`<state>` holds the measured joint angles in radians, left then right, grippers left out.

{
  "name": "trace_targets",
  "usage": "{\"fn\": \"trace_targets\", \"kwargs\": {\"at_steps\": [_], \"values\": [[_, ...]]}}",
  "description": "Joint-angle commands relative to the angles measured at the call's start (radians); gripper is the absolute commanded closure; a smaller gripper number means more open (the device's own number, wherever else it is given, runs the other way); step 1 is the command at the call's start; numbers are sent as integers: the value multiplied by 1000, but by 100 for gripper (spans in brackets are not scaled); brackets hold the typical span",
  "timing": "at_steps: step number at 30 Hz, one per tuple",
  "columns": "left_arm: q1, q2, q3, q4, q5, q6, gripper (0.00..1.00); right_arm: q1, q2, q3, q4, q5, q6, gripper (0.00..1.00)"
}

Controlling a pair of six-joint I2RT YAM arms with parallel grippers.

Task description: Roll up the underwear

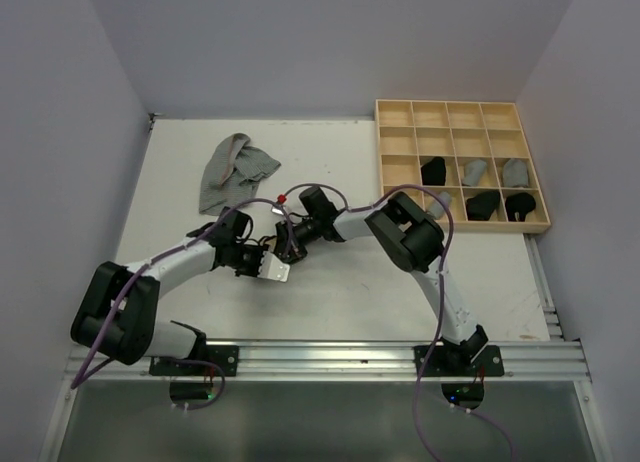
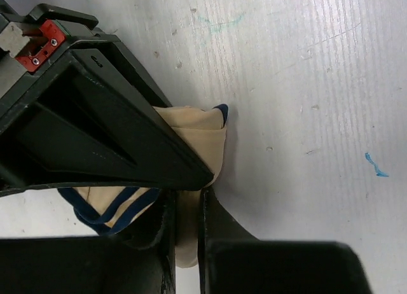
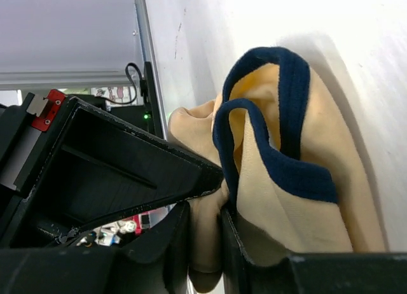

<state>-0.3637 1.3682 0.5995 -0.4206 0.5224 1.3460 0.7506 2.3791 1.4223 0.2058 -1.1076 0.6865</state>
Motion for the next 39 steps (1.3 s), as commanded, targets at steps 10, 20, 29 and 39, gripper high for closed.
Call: {"fn": "trace_targets", "kwargs": {"at_steps": [10,20,29,39], "values": [[-9,140,60,-315,-68,33,100,-124,-198,-134,-273,250,-126,50],[34,406,358,-595,91,39,100,-200,-550,-267,-364,482,-287,48],[144,877,850,-897,170,56,91,-99,-865,-474,-310,630,-514,48],[129,997,971,-896,215,-122,87,189,-808,-439,-212,905,-820,43]]}}
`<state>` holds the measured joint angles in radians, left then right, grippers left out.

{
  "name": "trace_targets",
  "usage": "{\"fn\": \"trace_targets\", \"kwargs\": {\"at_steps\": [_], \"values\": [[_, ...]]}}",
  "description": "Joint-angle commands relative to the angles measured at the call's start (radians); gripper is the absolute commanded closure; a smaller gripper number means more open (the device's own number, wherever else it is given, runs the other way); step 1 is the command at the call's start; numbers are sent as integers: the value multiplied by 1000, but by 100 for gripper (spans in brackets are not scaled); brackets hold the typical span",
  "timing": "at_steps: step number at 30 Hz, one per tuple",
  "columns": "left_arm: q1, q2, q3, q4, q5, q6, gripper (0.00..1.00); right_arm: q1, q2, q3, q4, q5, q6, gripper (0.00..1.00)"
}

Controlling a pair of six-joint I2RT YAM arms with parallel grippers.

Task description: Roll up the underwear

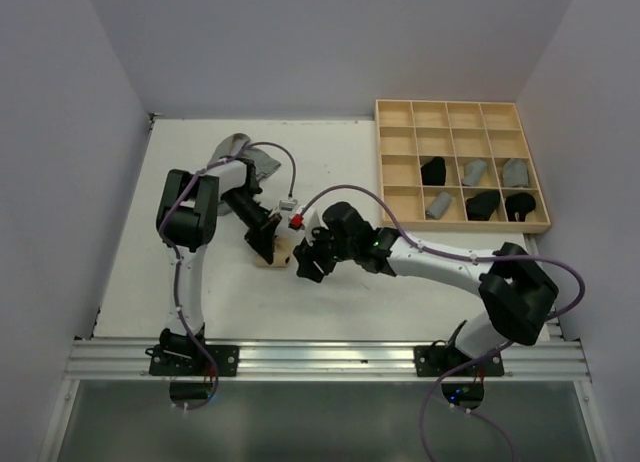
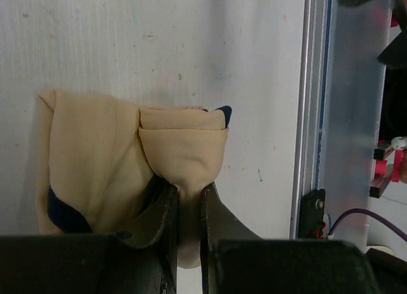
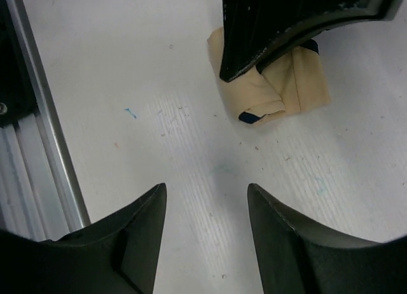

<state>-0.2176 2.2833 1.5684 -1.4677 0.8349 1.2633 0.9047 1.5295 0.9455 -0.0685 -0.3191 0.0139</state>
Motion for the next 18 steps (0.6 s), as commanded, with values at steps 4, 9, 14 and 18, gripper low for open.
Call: {"fn": "trace_targets", "kwargs": {"at_steps": [4,9,14,18], "values": [[-25,90,-13,165,-79,-96,88,89,177,145,62,178,-253,42],[-26,76,-36,187,-80,-122,84,131,274,205,90,210,-341,41],[-26,71,-36,185,-89,-124,80,146,328,220,107,224,-383,40],[-26,77,-30,184,-89,-127,79,149,389,239,110,247,-414,40]]}}
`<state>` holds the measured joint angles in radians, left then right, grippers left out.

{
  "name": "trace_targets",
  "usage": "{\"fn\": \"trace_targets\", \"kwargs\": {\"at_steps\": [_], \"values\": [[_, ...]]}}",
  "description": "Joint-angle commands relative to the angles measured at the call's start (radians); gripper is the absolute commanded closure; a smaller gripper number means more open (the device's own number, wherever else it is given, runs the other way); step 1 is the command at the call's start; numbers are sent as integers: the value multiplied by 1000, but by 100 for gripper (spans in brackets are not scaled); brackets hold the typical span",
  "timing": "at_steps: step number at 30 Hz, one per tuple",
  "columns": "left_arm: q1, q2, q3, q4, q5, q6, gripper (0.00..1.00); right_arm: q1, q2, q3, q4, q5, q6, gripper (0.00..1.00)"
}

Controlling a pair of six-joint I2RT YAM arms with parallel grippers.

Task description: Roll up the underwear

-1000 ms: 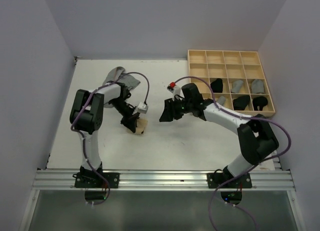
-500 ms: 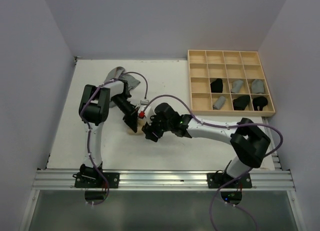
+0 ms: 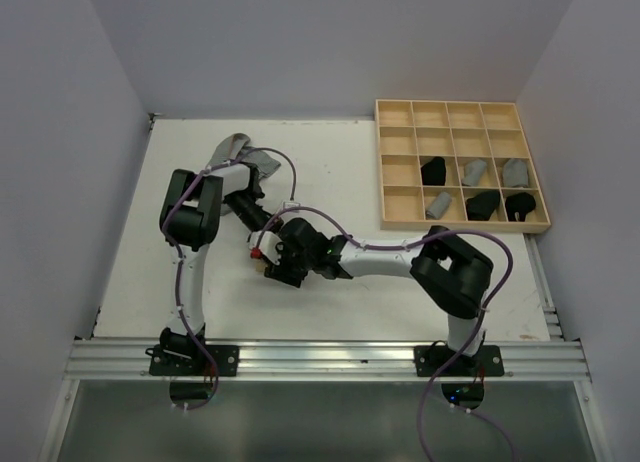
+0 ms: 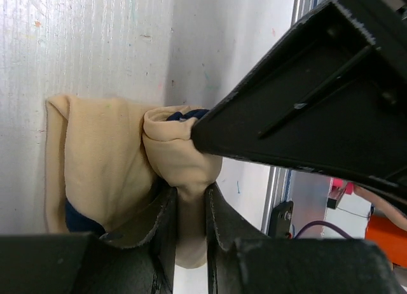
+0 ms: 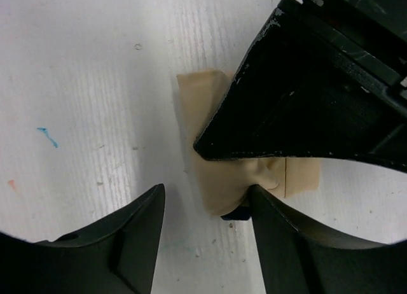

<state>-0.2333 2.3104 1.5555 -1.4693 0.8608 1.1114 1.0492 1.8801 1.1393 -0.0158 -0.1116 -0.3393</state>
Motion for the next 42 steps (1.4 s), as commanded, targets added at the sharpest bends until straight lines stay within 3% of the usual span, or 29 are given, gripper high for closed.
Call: {"fn": "trace_targets", "kwargs": {"at_steps": [1,2,5,6,10,15,17,22,26,30,35,42], "values": [[-11,50,-17,187,-114,24,79,5,51,51,56,39,-64,41],[-11,47,-17,188,-115,21,78,6,62,57,41,39,-70,42],[-11,41,-20,198,-105,13,76,9,94,77,24,24,-69,65],[-9,37,-25,201,-102,8,75,9,100,79,19,21,-66,79],[-3,-34,-48,196,-63,33,69,9,119,74,-32,1,-20,100],[57,-183,-101,202,-17,41,61,-8,96,7,-16,-97,80,100],[120,-268,-112,196,9,42,53,-15,96,-9,-7,-170,136,100],[319,-442,-120,190,67,77,49,-63,126,-10,2,-328,247,100],[416,-590,-196,251,101,125,46,-145,209,54,-45,-480,386,100],[422,-848,-456,404,80,206,45,-193,292,132,-81,-566,483,100],[364,-1054,-718,616,4,263,45,-238,390,198,-88,-707,658,100],[218,-1301,-1000,843,-104,353,41,-298,484,195,92,-855,920,100]]}}
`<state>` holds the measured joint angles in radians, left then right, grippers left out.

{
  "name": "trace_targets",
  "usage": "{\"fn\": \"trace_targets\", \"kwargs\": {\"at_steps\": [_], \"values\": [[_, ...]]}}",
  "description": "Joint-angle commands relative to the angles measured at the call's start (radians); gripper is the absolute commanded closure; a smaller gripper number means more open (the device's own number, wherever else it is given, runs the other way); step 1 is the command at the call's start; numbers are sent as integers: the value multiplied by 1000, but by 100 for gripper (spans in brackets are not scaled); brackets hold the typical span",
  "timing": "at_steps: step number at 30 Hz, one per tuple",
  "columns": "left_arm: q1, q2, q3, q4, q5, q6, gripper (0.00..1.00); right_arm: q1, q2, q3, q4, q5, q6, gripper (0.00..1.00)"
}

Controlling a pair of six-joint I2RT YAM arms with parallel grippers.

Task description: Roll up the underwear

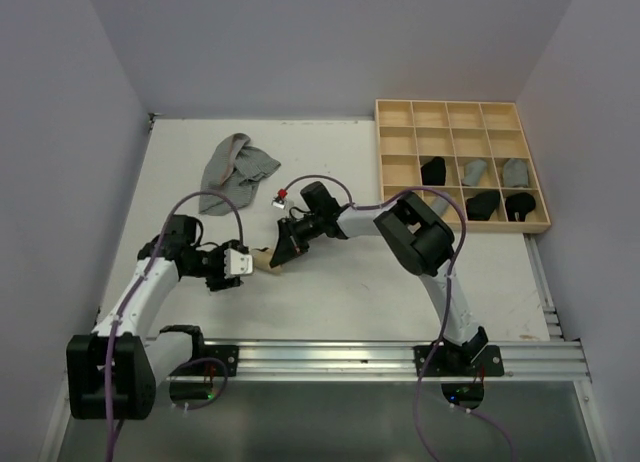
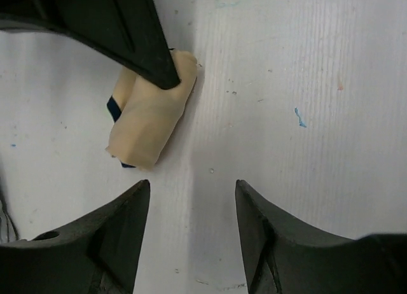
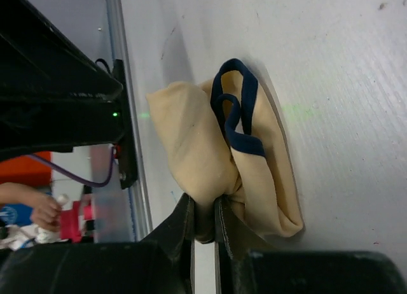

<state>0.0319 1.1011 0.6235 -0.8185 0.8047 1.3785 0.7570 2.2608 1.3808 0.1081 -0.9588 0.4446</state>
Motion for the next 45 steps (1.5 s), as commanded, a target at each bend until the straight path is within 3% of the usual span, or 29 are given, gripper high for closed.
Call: {"fn": "trace_targets", "kwargs": {"at_steps": [1,9,14,20,31,41,45], "values": [[-87,-115,-93,223,-55,93,40,-8,112,-48,-16,-17,167,100],[-199,-202,-243,442,-117,224,39,-21,223,-34,40,-83,252,100],[-245,-199,-327,531,-171,349,47,-38,256,-57,129,-97,332,100],[-311,-233,-436,702,-231,379,57,-50,283,-57,170,-110,368,100],[-411,-149,-513,953,-355,369,59,-53,302,-43,133,-116,339,100],[-444,-64,-478,910,-340,352,57,-53,318,-11,16,-103,260,100],[-451,-110,-479,923,-351,297,50,-54,319,-6,-4,-93,243,100]]}}
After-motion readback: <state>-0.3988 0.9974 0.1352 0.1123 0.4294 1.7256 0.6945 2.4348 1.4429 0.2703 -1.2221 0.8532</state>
